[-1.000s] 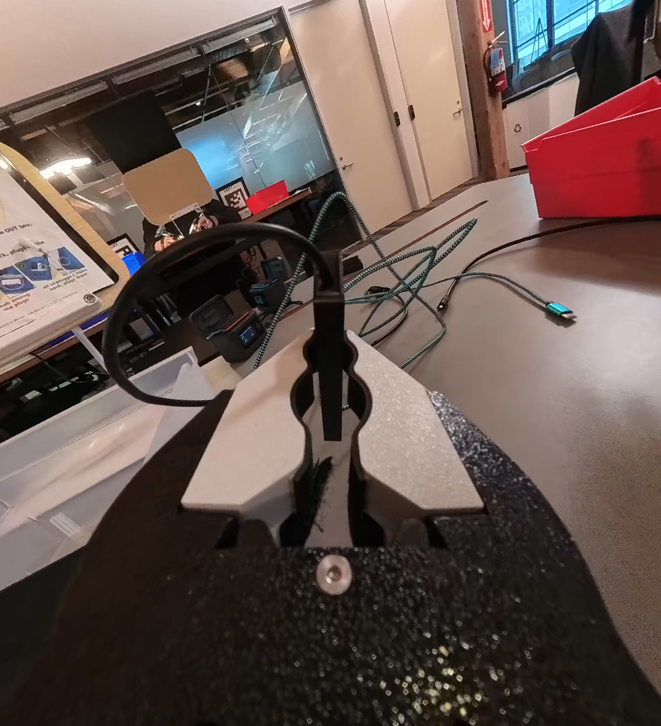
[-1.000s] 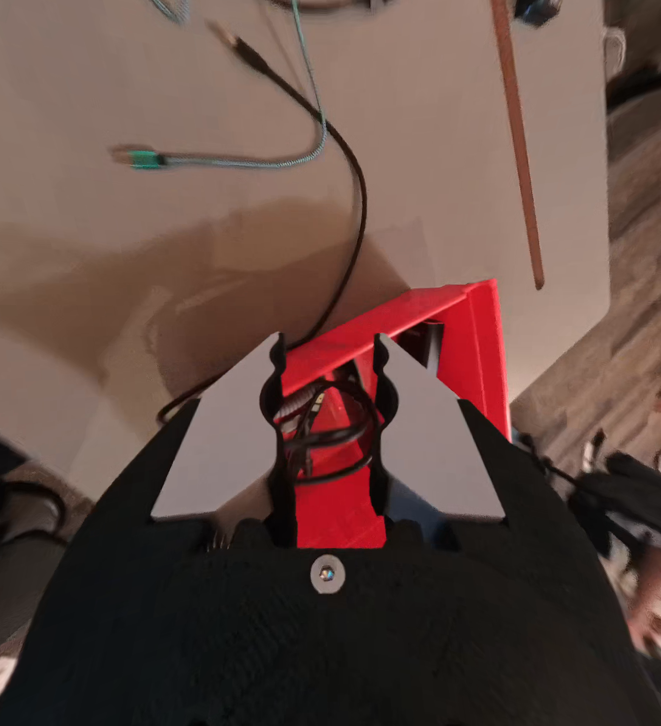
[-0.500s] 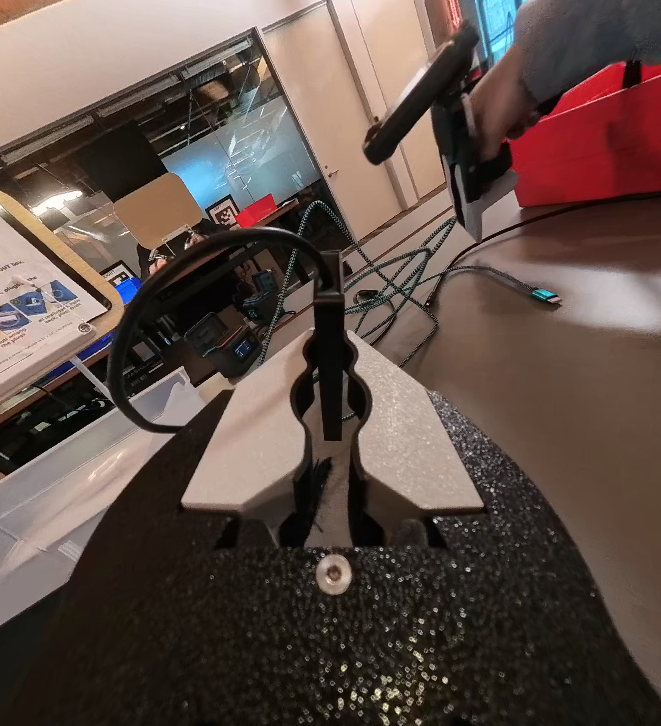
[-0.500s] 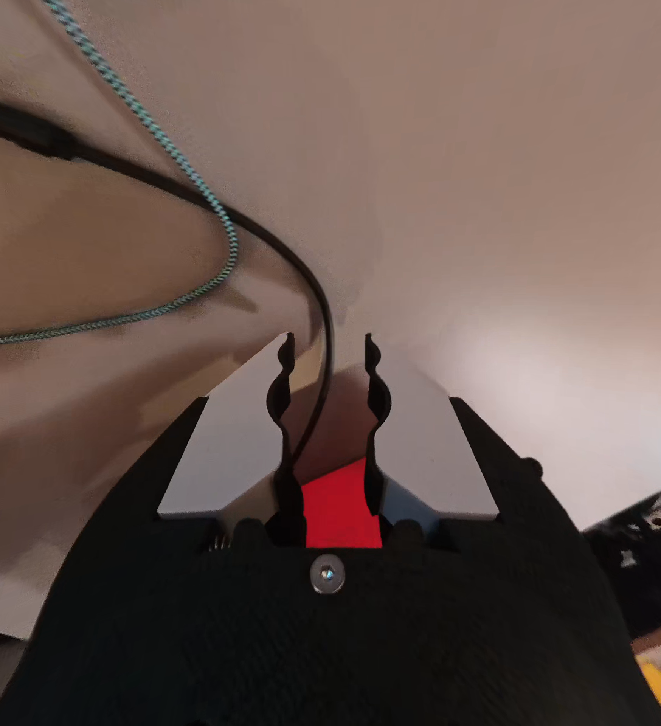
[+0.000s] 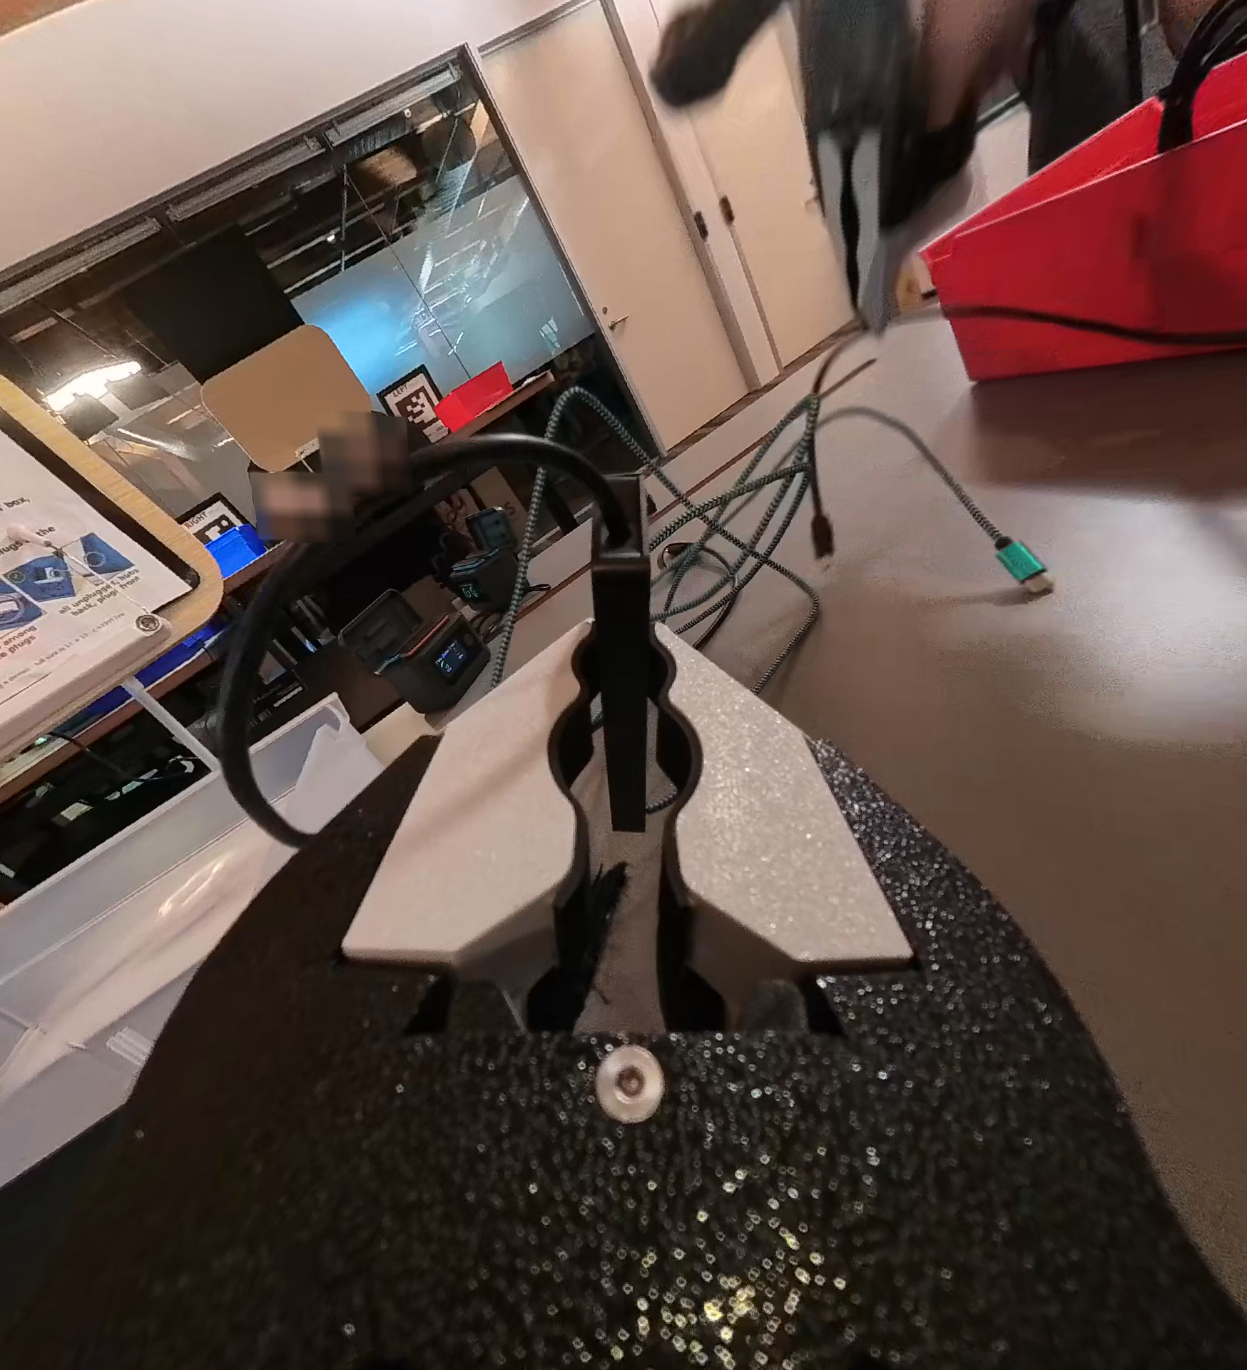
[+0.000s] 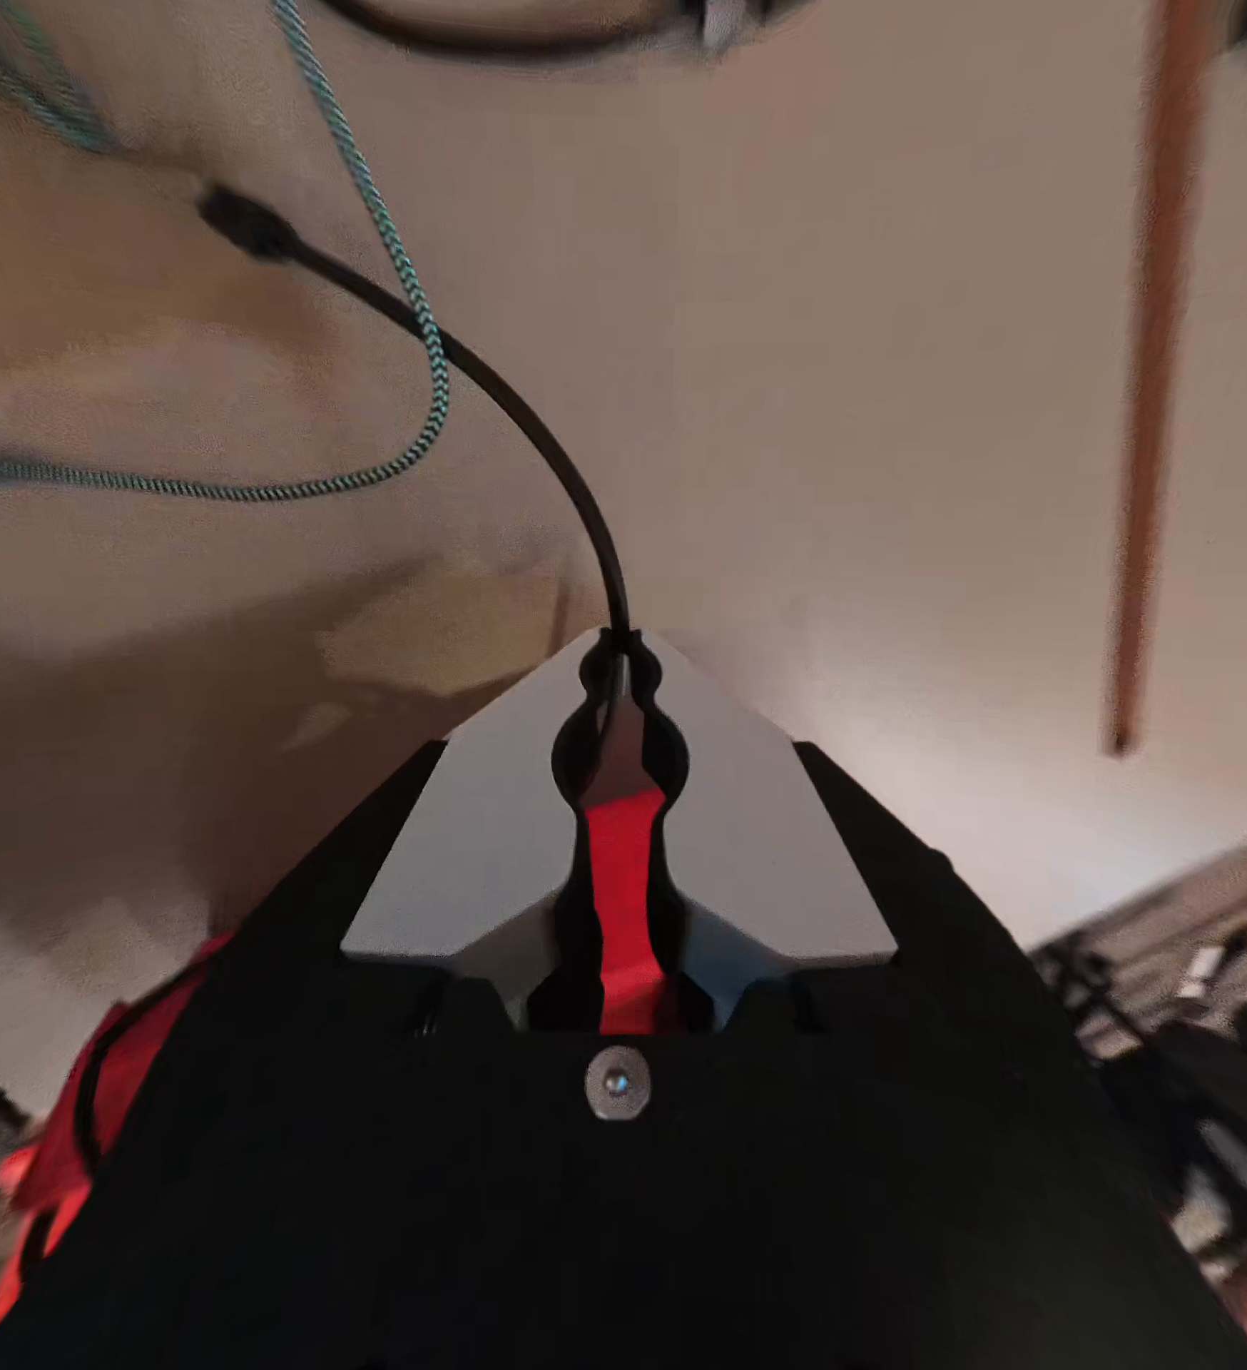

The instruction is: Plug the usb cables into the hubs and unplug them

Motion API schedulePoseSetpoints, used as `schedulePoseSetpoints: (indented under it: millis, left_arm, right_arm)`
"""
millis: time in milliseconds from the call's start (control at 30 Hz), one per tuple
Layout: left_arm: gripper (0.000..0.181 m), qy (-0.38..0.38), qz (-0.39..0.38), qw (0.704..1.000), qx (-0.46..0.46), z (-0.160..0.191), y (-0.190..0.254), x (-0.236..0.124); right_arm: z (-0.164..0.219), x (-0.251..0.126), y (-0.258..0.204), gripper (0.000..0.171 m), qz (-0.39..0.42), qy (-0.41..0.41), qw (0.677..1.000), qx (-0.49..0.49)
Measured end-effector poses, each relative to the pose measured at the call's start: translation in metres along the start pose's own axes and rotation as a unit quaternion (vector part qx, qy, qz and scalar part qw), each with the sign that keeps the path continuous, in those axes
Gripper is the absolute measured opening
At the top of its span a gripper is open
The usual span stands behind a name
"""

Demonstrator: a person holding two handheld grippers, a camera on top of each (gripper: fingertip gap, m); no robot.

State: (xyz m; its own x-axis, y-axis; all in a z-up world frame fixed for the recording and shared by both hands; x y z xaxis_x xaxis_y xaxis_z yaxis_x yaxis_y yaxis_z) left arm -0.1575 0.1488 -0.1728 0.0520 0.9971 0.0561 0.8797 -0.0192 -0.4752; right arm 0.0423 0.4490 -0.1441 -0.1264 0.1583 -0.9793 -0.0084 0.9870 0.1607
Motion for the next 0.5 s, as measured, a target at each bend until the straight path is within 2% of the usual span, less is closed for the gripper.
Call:
schedulePoseSetpoints:
  millis: [133, 300, 400, 500]
  left_arm:
    - [0.007, 0.000, 0.000, 1.000, -0.002, 0.000, 0.000, 0.000]
    - [0.007, -0.001, -0.002, 1.000, 0.003, 0.000, 0.000, 0.001]
    - [0.007, -0.001, -0.001, 1.000, 0.009, 0.000, 0.002, 0.001]
    - [0.007, 0.001, -0.001, 1.000, 0.017, -0.001, 0.003, 0.001]
  right_arm:
    - [0.022, -0.105, -0.017, 0.002, 0.143, 0.079, 0.985, -0.049]
    - [0.082, -0.226, -0.035, 0.002, 0.351, 0.163, 0.921, -0.050]
    - [0.126, -0.266, -0.053, 0.002, 0.433, 0.172, 0.883, -0.048]
    - [0.165, -0.274, -0.072, 0.002, 0.486, 0.160, 0.858, -0.043]
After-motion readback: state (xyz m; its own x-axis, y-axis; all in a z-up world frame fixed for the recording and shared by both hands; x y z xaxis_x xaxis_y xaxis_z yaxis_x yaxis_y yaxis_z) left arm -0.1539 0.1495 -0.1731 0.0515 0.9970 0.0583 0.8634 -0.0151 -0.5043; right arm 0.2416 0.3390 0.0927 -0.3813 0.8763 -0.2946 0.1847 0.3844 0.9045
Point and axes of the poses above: each gripper's, where its closed fingertips meet, x out along the fingers, z out of its underside, y = z × x across the jaws, the point moved 6 cm from there along -x, back along the fingers, and after that the axes turned 4 degrees about -z, right-handed, at the moved point
